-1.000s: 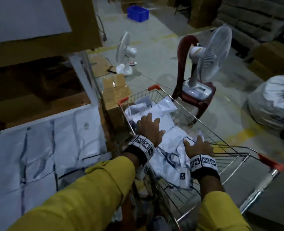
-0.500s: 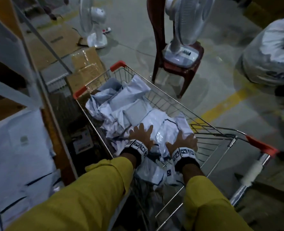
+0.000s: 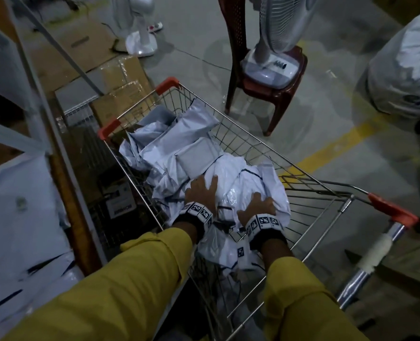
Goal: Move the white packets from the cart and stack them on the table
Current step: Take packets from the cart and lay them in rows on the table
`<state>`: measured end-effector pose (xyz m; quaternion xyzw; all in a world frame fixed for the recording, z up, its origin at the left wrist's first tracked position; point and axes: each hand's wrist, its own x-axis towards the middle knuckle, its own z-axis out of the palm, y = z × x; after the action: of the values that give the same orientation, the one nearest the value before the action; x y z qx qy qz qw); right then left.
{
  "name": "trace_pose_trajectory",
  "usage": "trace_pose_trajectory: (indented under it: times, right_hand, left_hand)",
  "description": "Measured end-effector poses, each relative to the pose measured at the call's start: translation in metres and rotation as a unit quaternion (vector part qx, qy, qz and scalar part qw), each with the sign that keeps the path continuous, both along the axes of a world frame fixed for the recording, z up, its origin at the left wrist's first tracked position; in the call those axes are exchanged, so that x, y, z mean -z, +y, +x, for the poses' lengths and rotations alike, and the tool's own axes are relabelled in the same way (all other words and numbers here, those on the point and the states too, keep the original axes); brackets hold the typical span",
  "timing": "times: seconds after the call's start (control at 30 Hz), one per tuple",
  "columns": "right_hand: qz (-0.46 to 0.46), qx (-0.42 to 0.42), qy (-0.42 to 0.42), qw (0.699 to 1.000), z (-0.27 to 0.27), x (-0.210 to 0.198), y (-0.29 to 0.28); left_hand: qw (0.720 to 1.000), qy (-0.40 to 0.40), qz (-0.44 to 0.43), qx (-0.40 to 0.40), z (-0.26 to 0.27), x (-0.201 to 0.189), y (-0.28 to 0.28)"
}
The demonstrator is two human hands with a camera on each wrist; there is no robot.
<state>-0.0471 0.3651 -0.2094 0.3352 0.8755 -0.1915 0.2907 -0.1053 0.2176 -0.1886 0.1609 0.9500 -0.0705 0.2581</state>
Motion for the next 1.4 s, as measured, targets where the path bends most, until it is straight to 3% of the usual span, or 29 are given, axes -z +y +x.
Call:
trace_pose_trajectory:
  times: [0.27,0.37,0.6,0.73,0.87,1.07,1.27,1.4]
  right_hand:
    - [-0.105,0.059,0.043,0.992,-0.006,-0.007,0.009]
    - [-0.094,0.022,0.025,0.995,-0.001,-0.015,0.001]
    - [-0.094,0.063,0.039,0.993,0.017,-0.039,-0.028]
    - [-0.049,0.049,0.050,0.996,0.037,-0.061,-0.041]
    - [-0.016,0.060,0.070,0.996,0.056,-0.085,-0.054]
    - [0.031,0.033,0.160,0.986,0.076,-0.132,-0.082]
    - [0.048,0.023,0.234,0.971,0.100,-0.182,-0.142]
    - [0.038,0.007,0.285,0.958,0.118,-0.198,-0.192]
  left_hand:
    - [0.999,0.004,0.046,-0.013,0.009,-0.026,-0.009]
    - [0.996,0.013,0.091,-0.023,0.018,-0.033,-0.022]
    - [0.978,0.043,0.187,-0.077,0.047,-0.062,-0.054]
    - [0.950,0.015,0.286,-0.123,0.061,-0.080,-0.081]
    - [0.902,-0.036,0.392,-0.175,0.070,-0.106,-0.103]
    - [0.845,-0.026,0.491,-0.207,0.082,-0.137,-0.143]
    - [0.851,0.063,0.481,-0.202,0.108,-0.171,-0.206]
    - [0.865,0.142,0.425,-0.227,0.140,-0.197,-0.257]
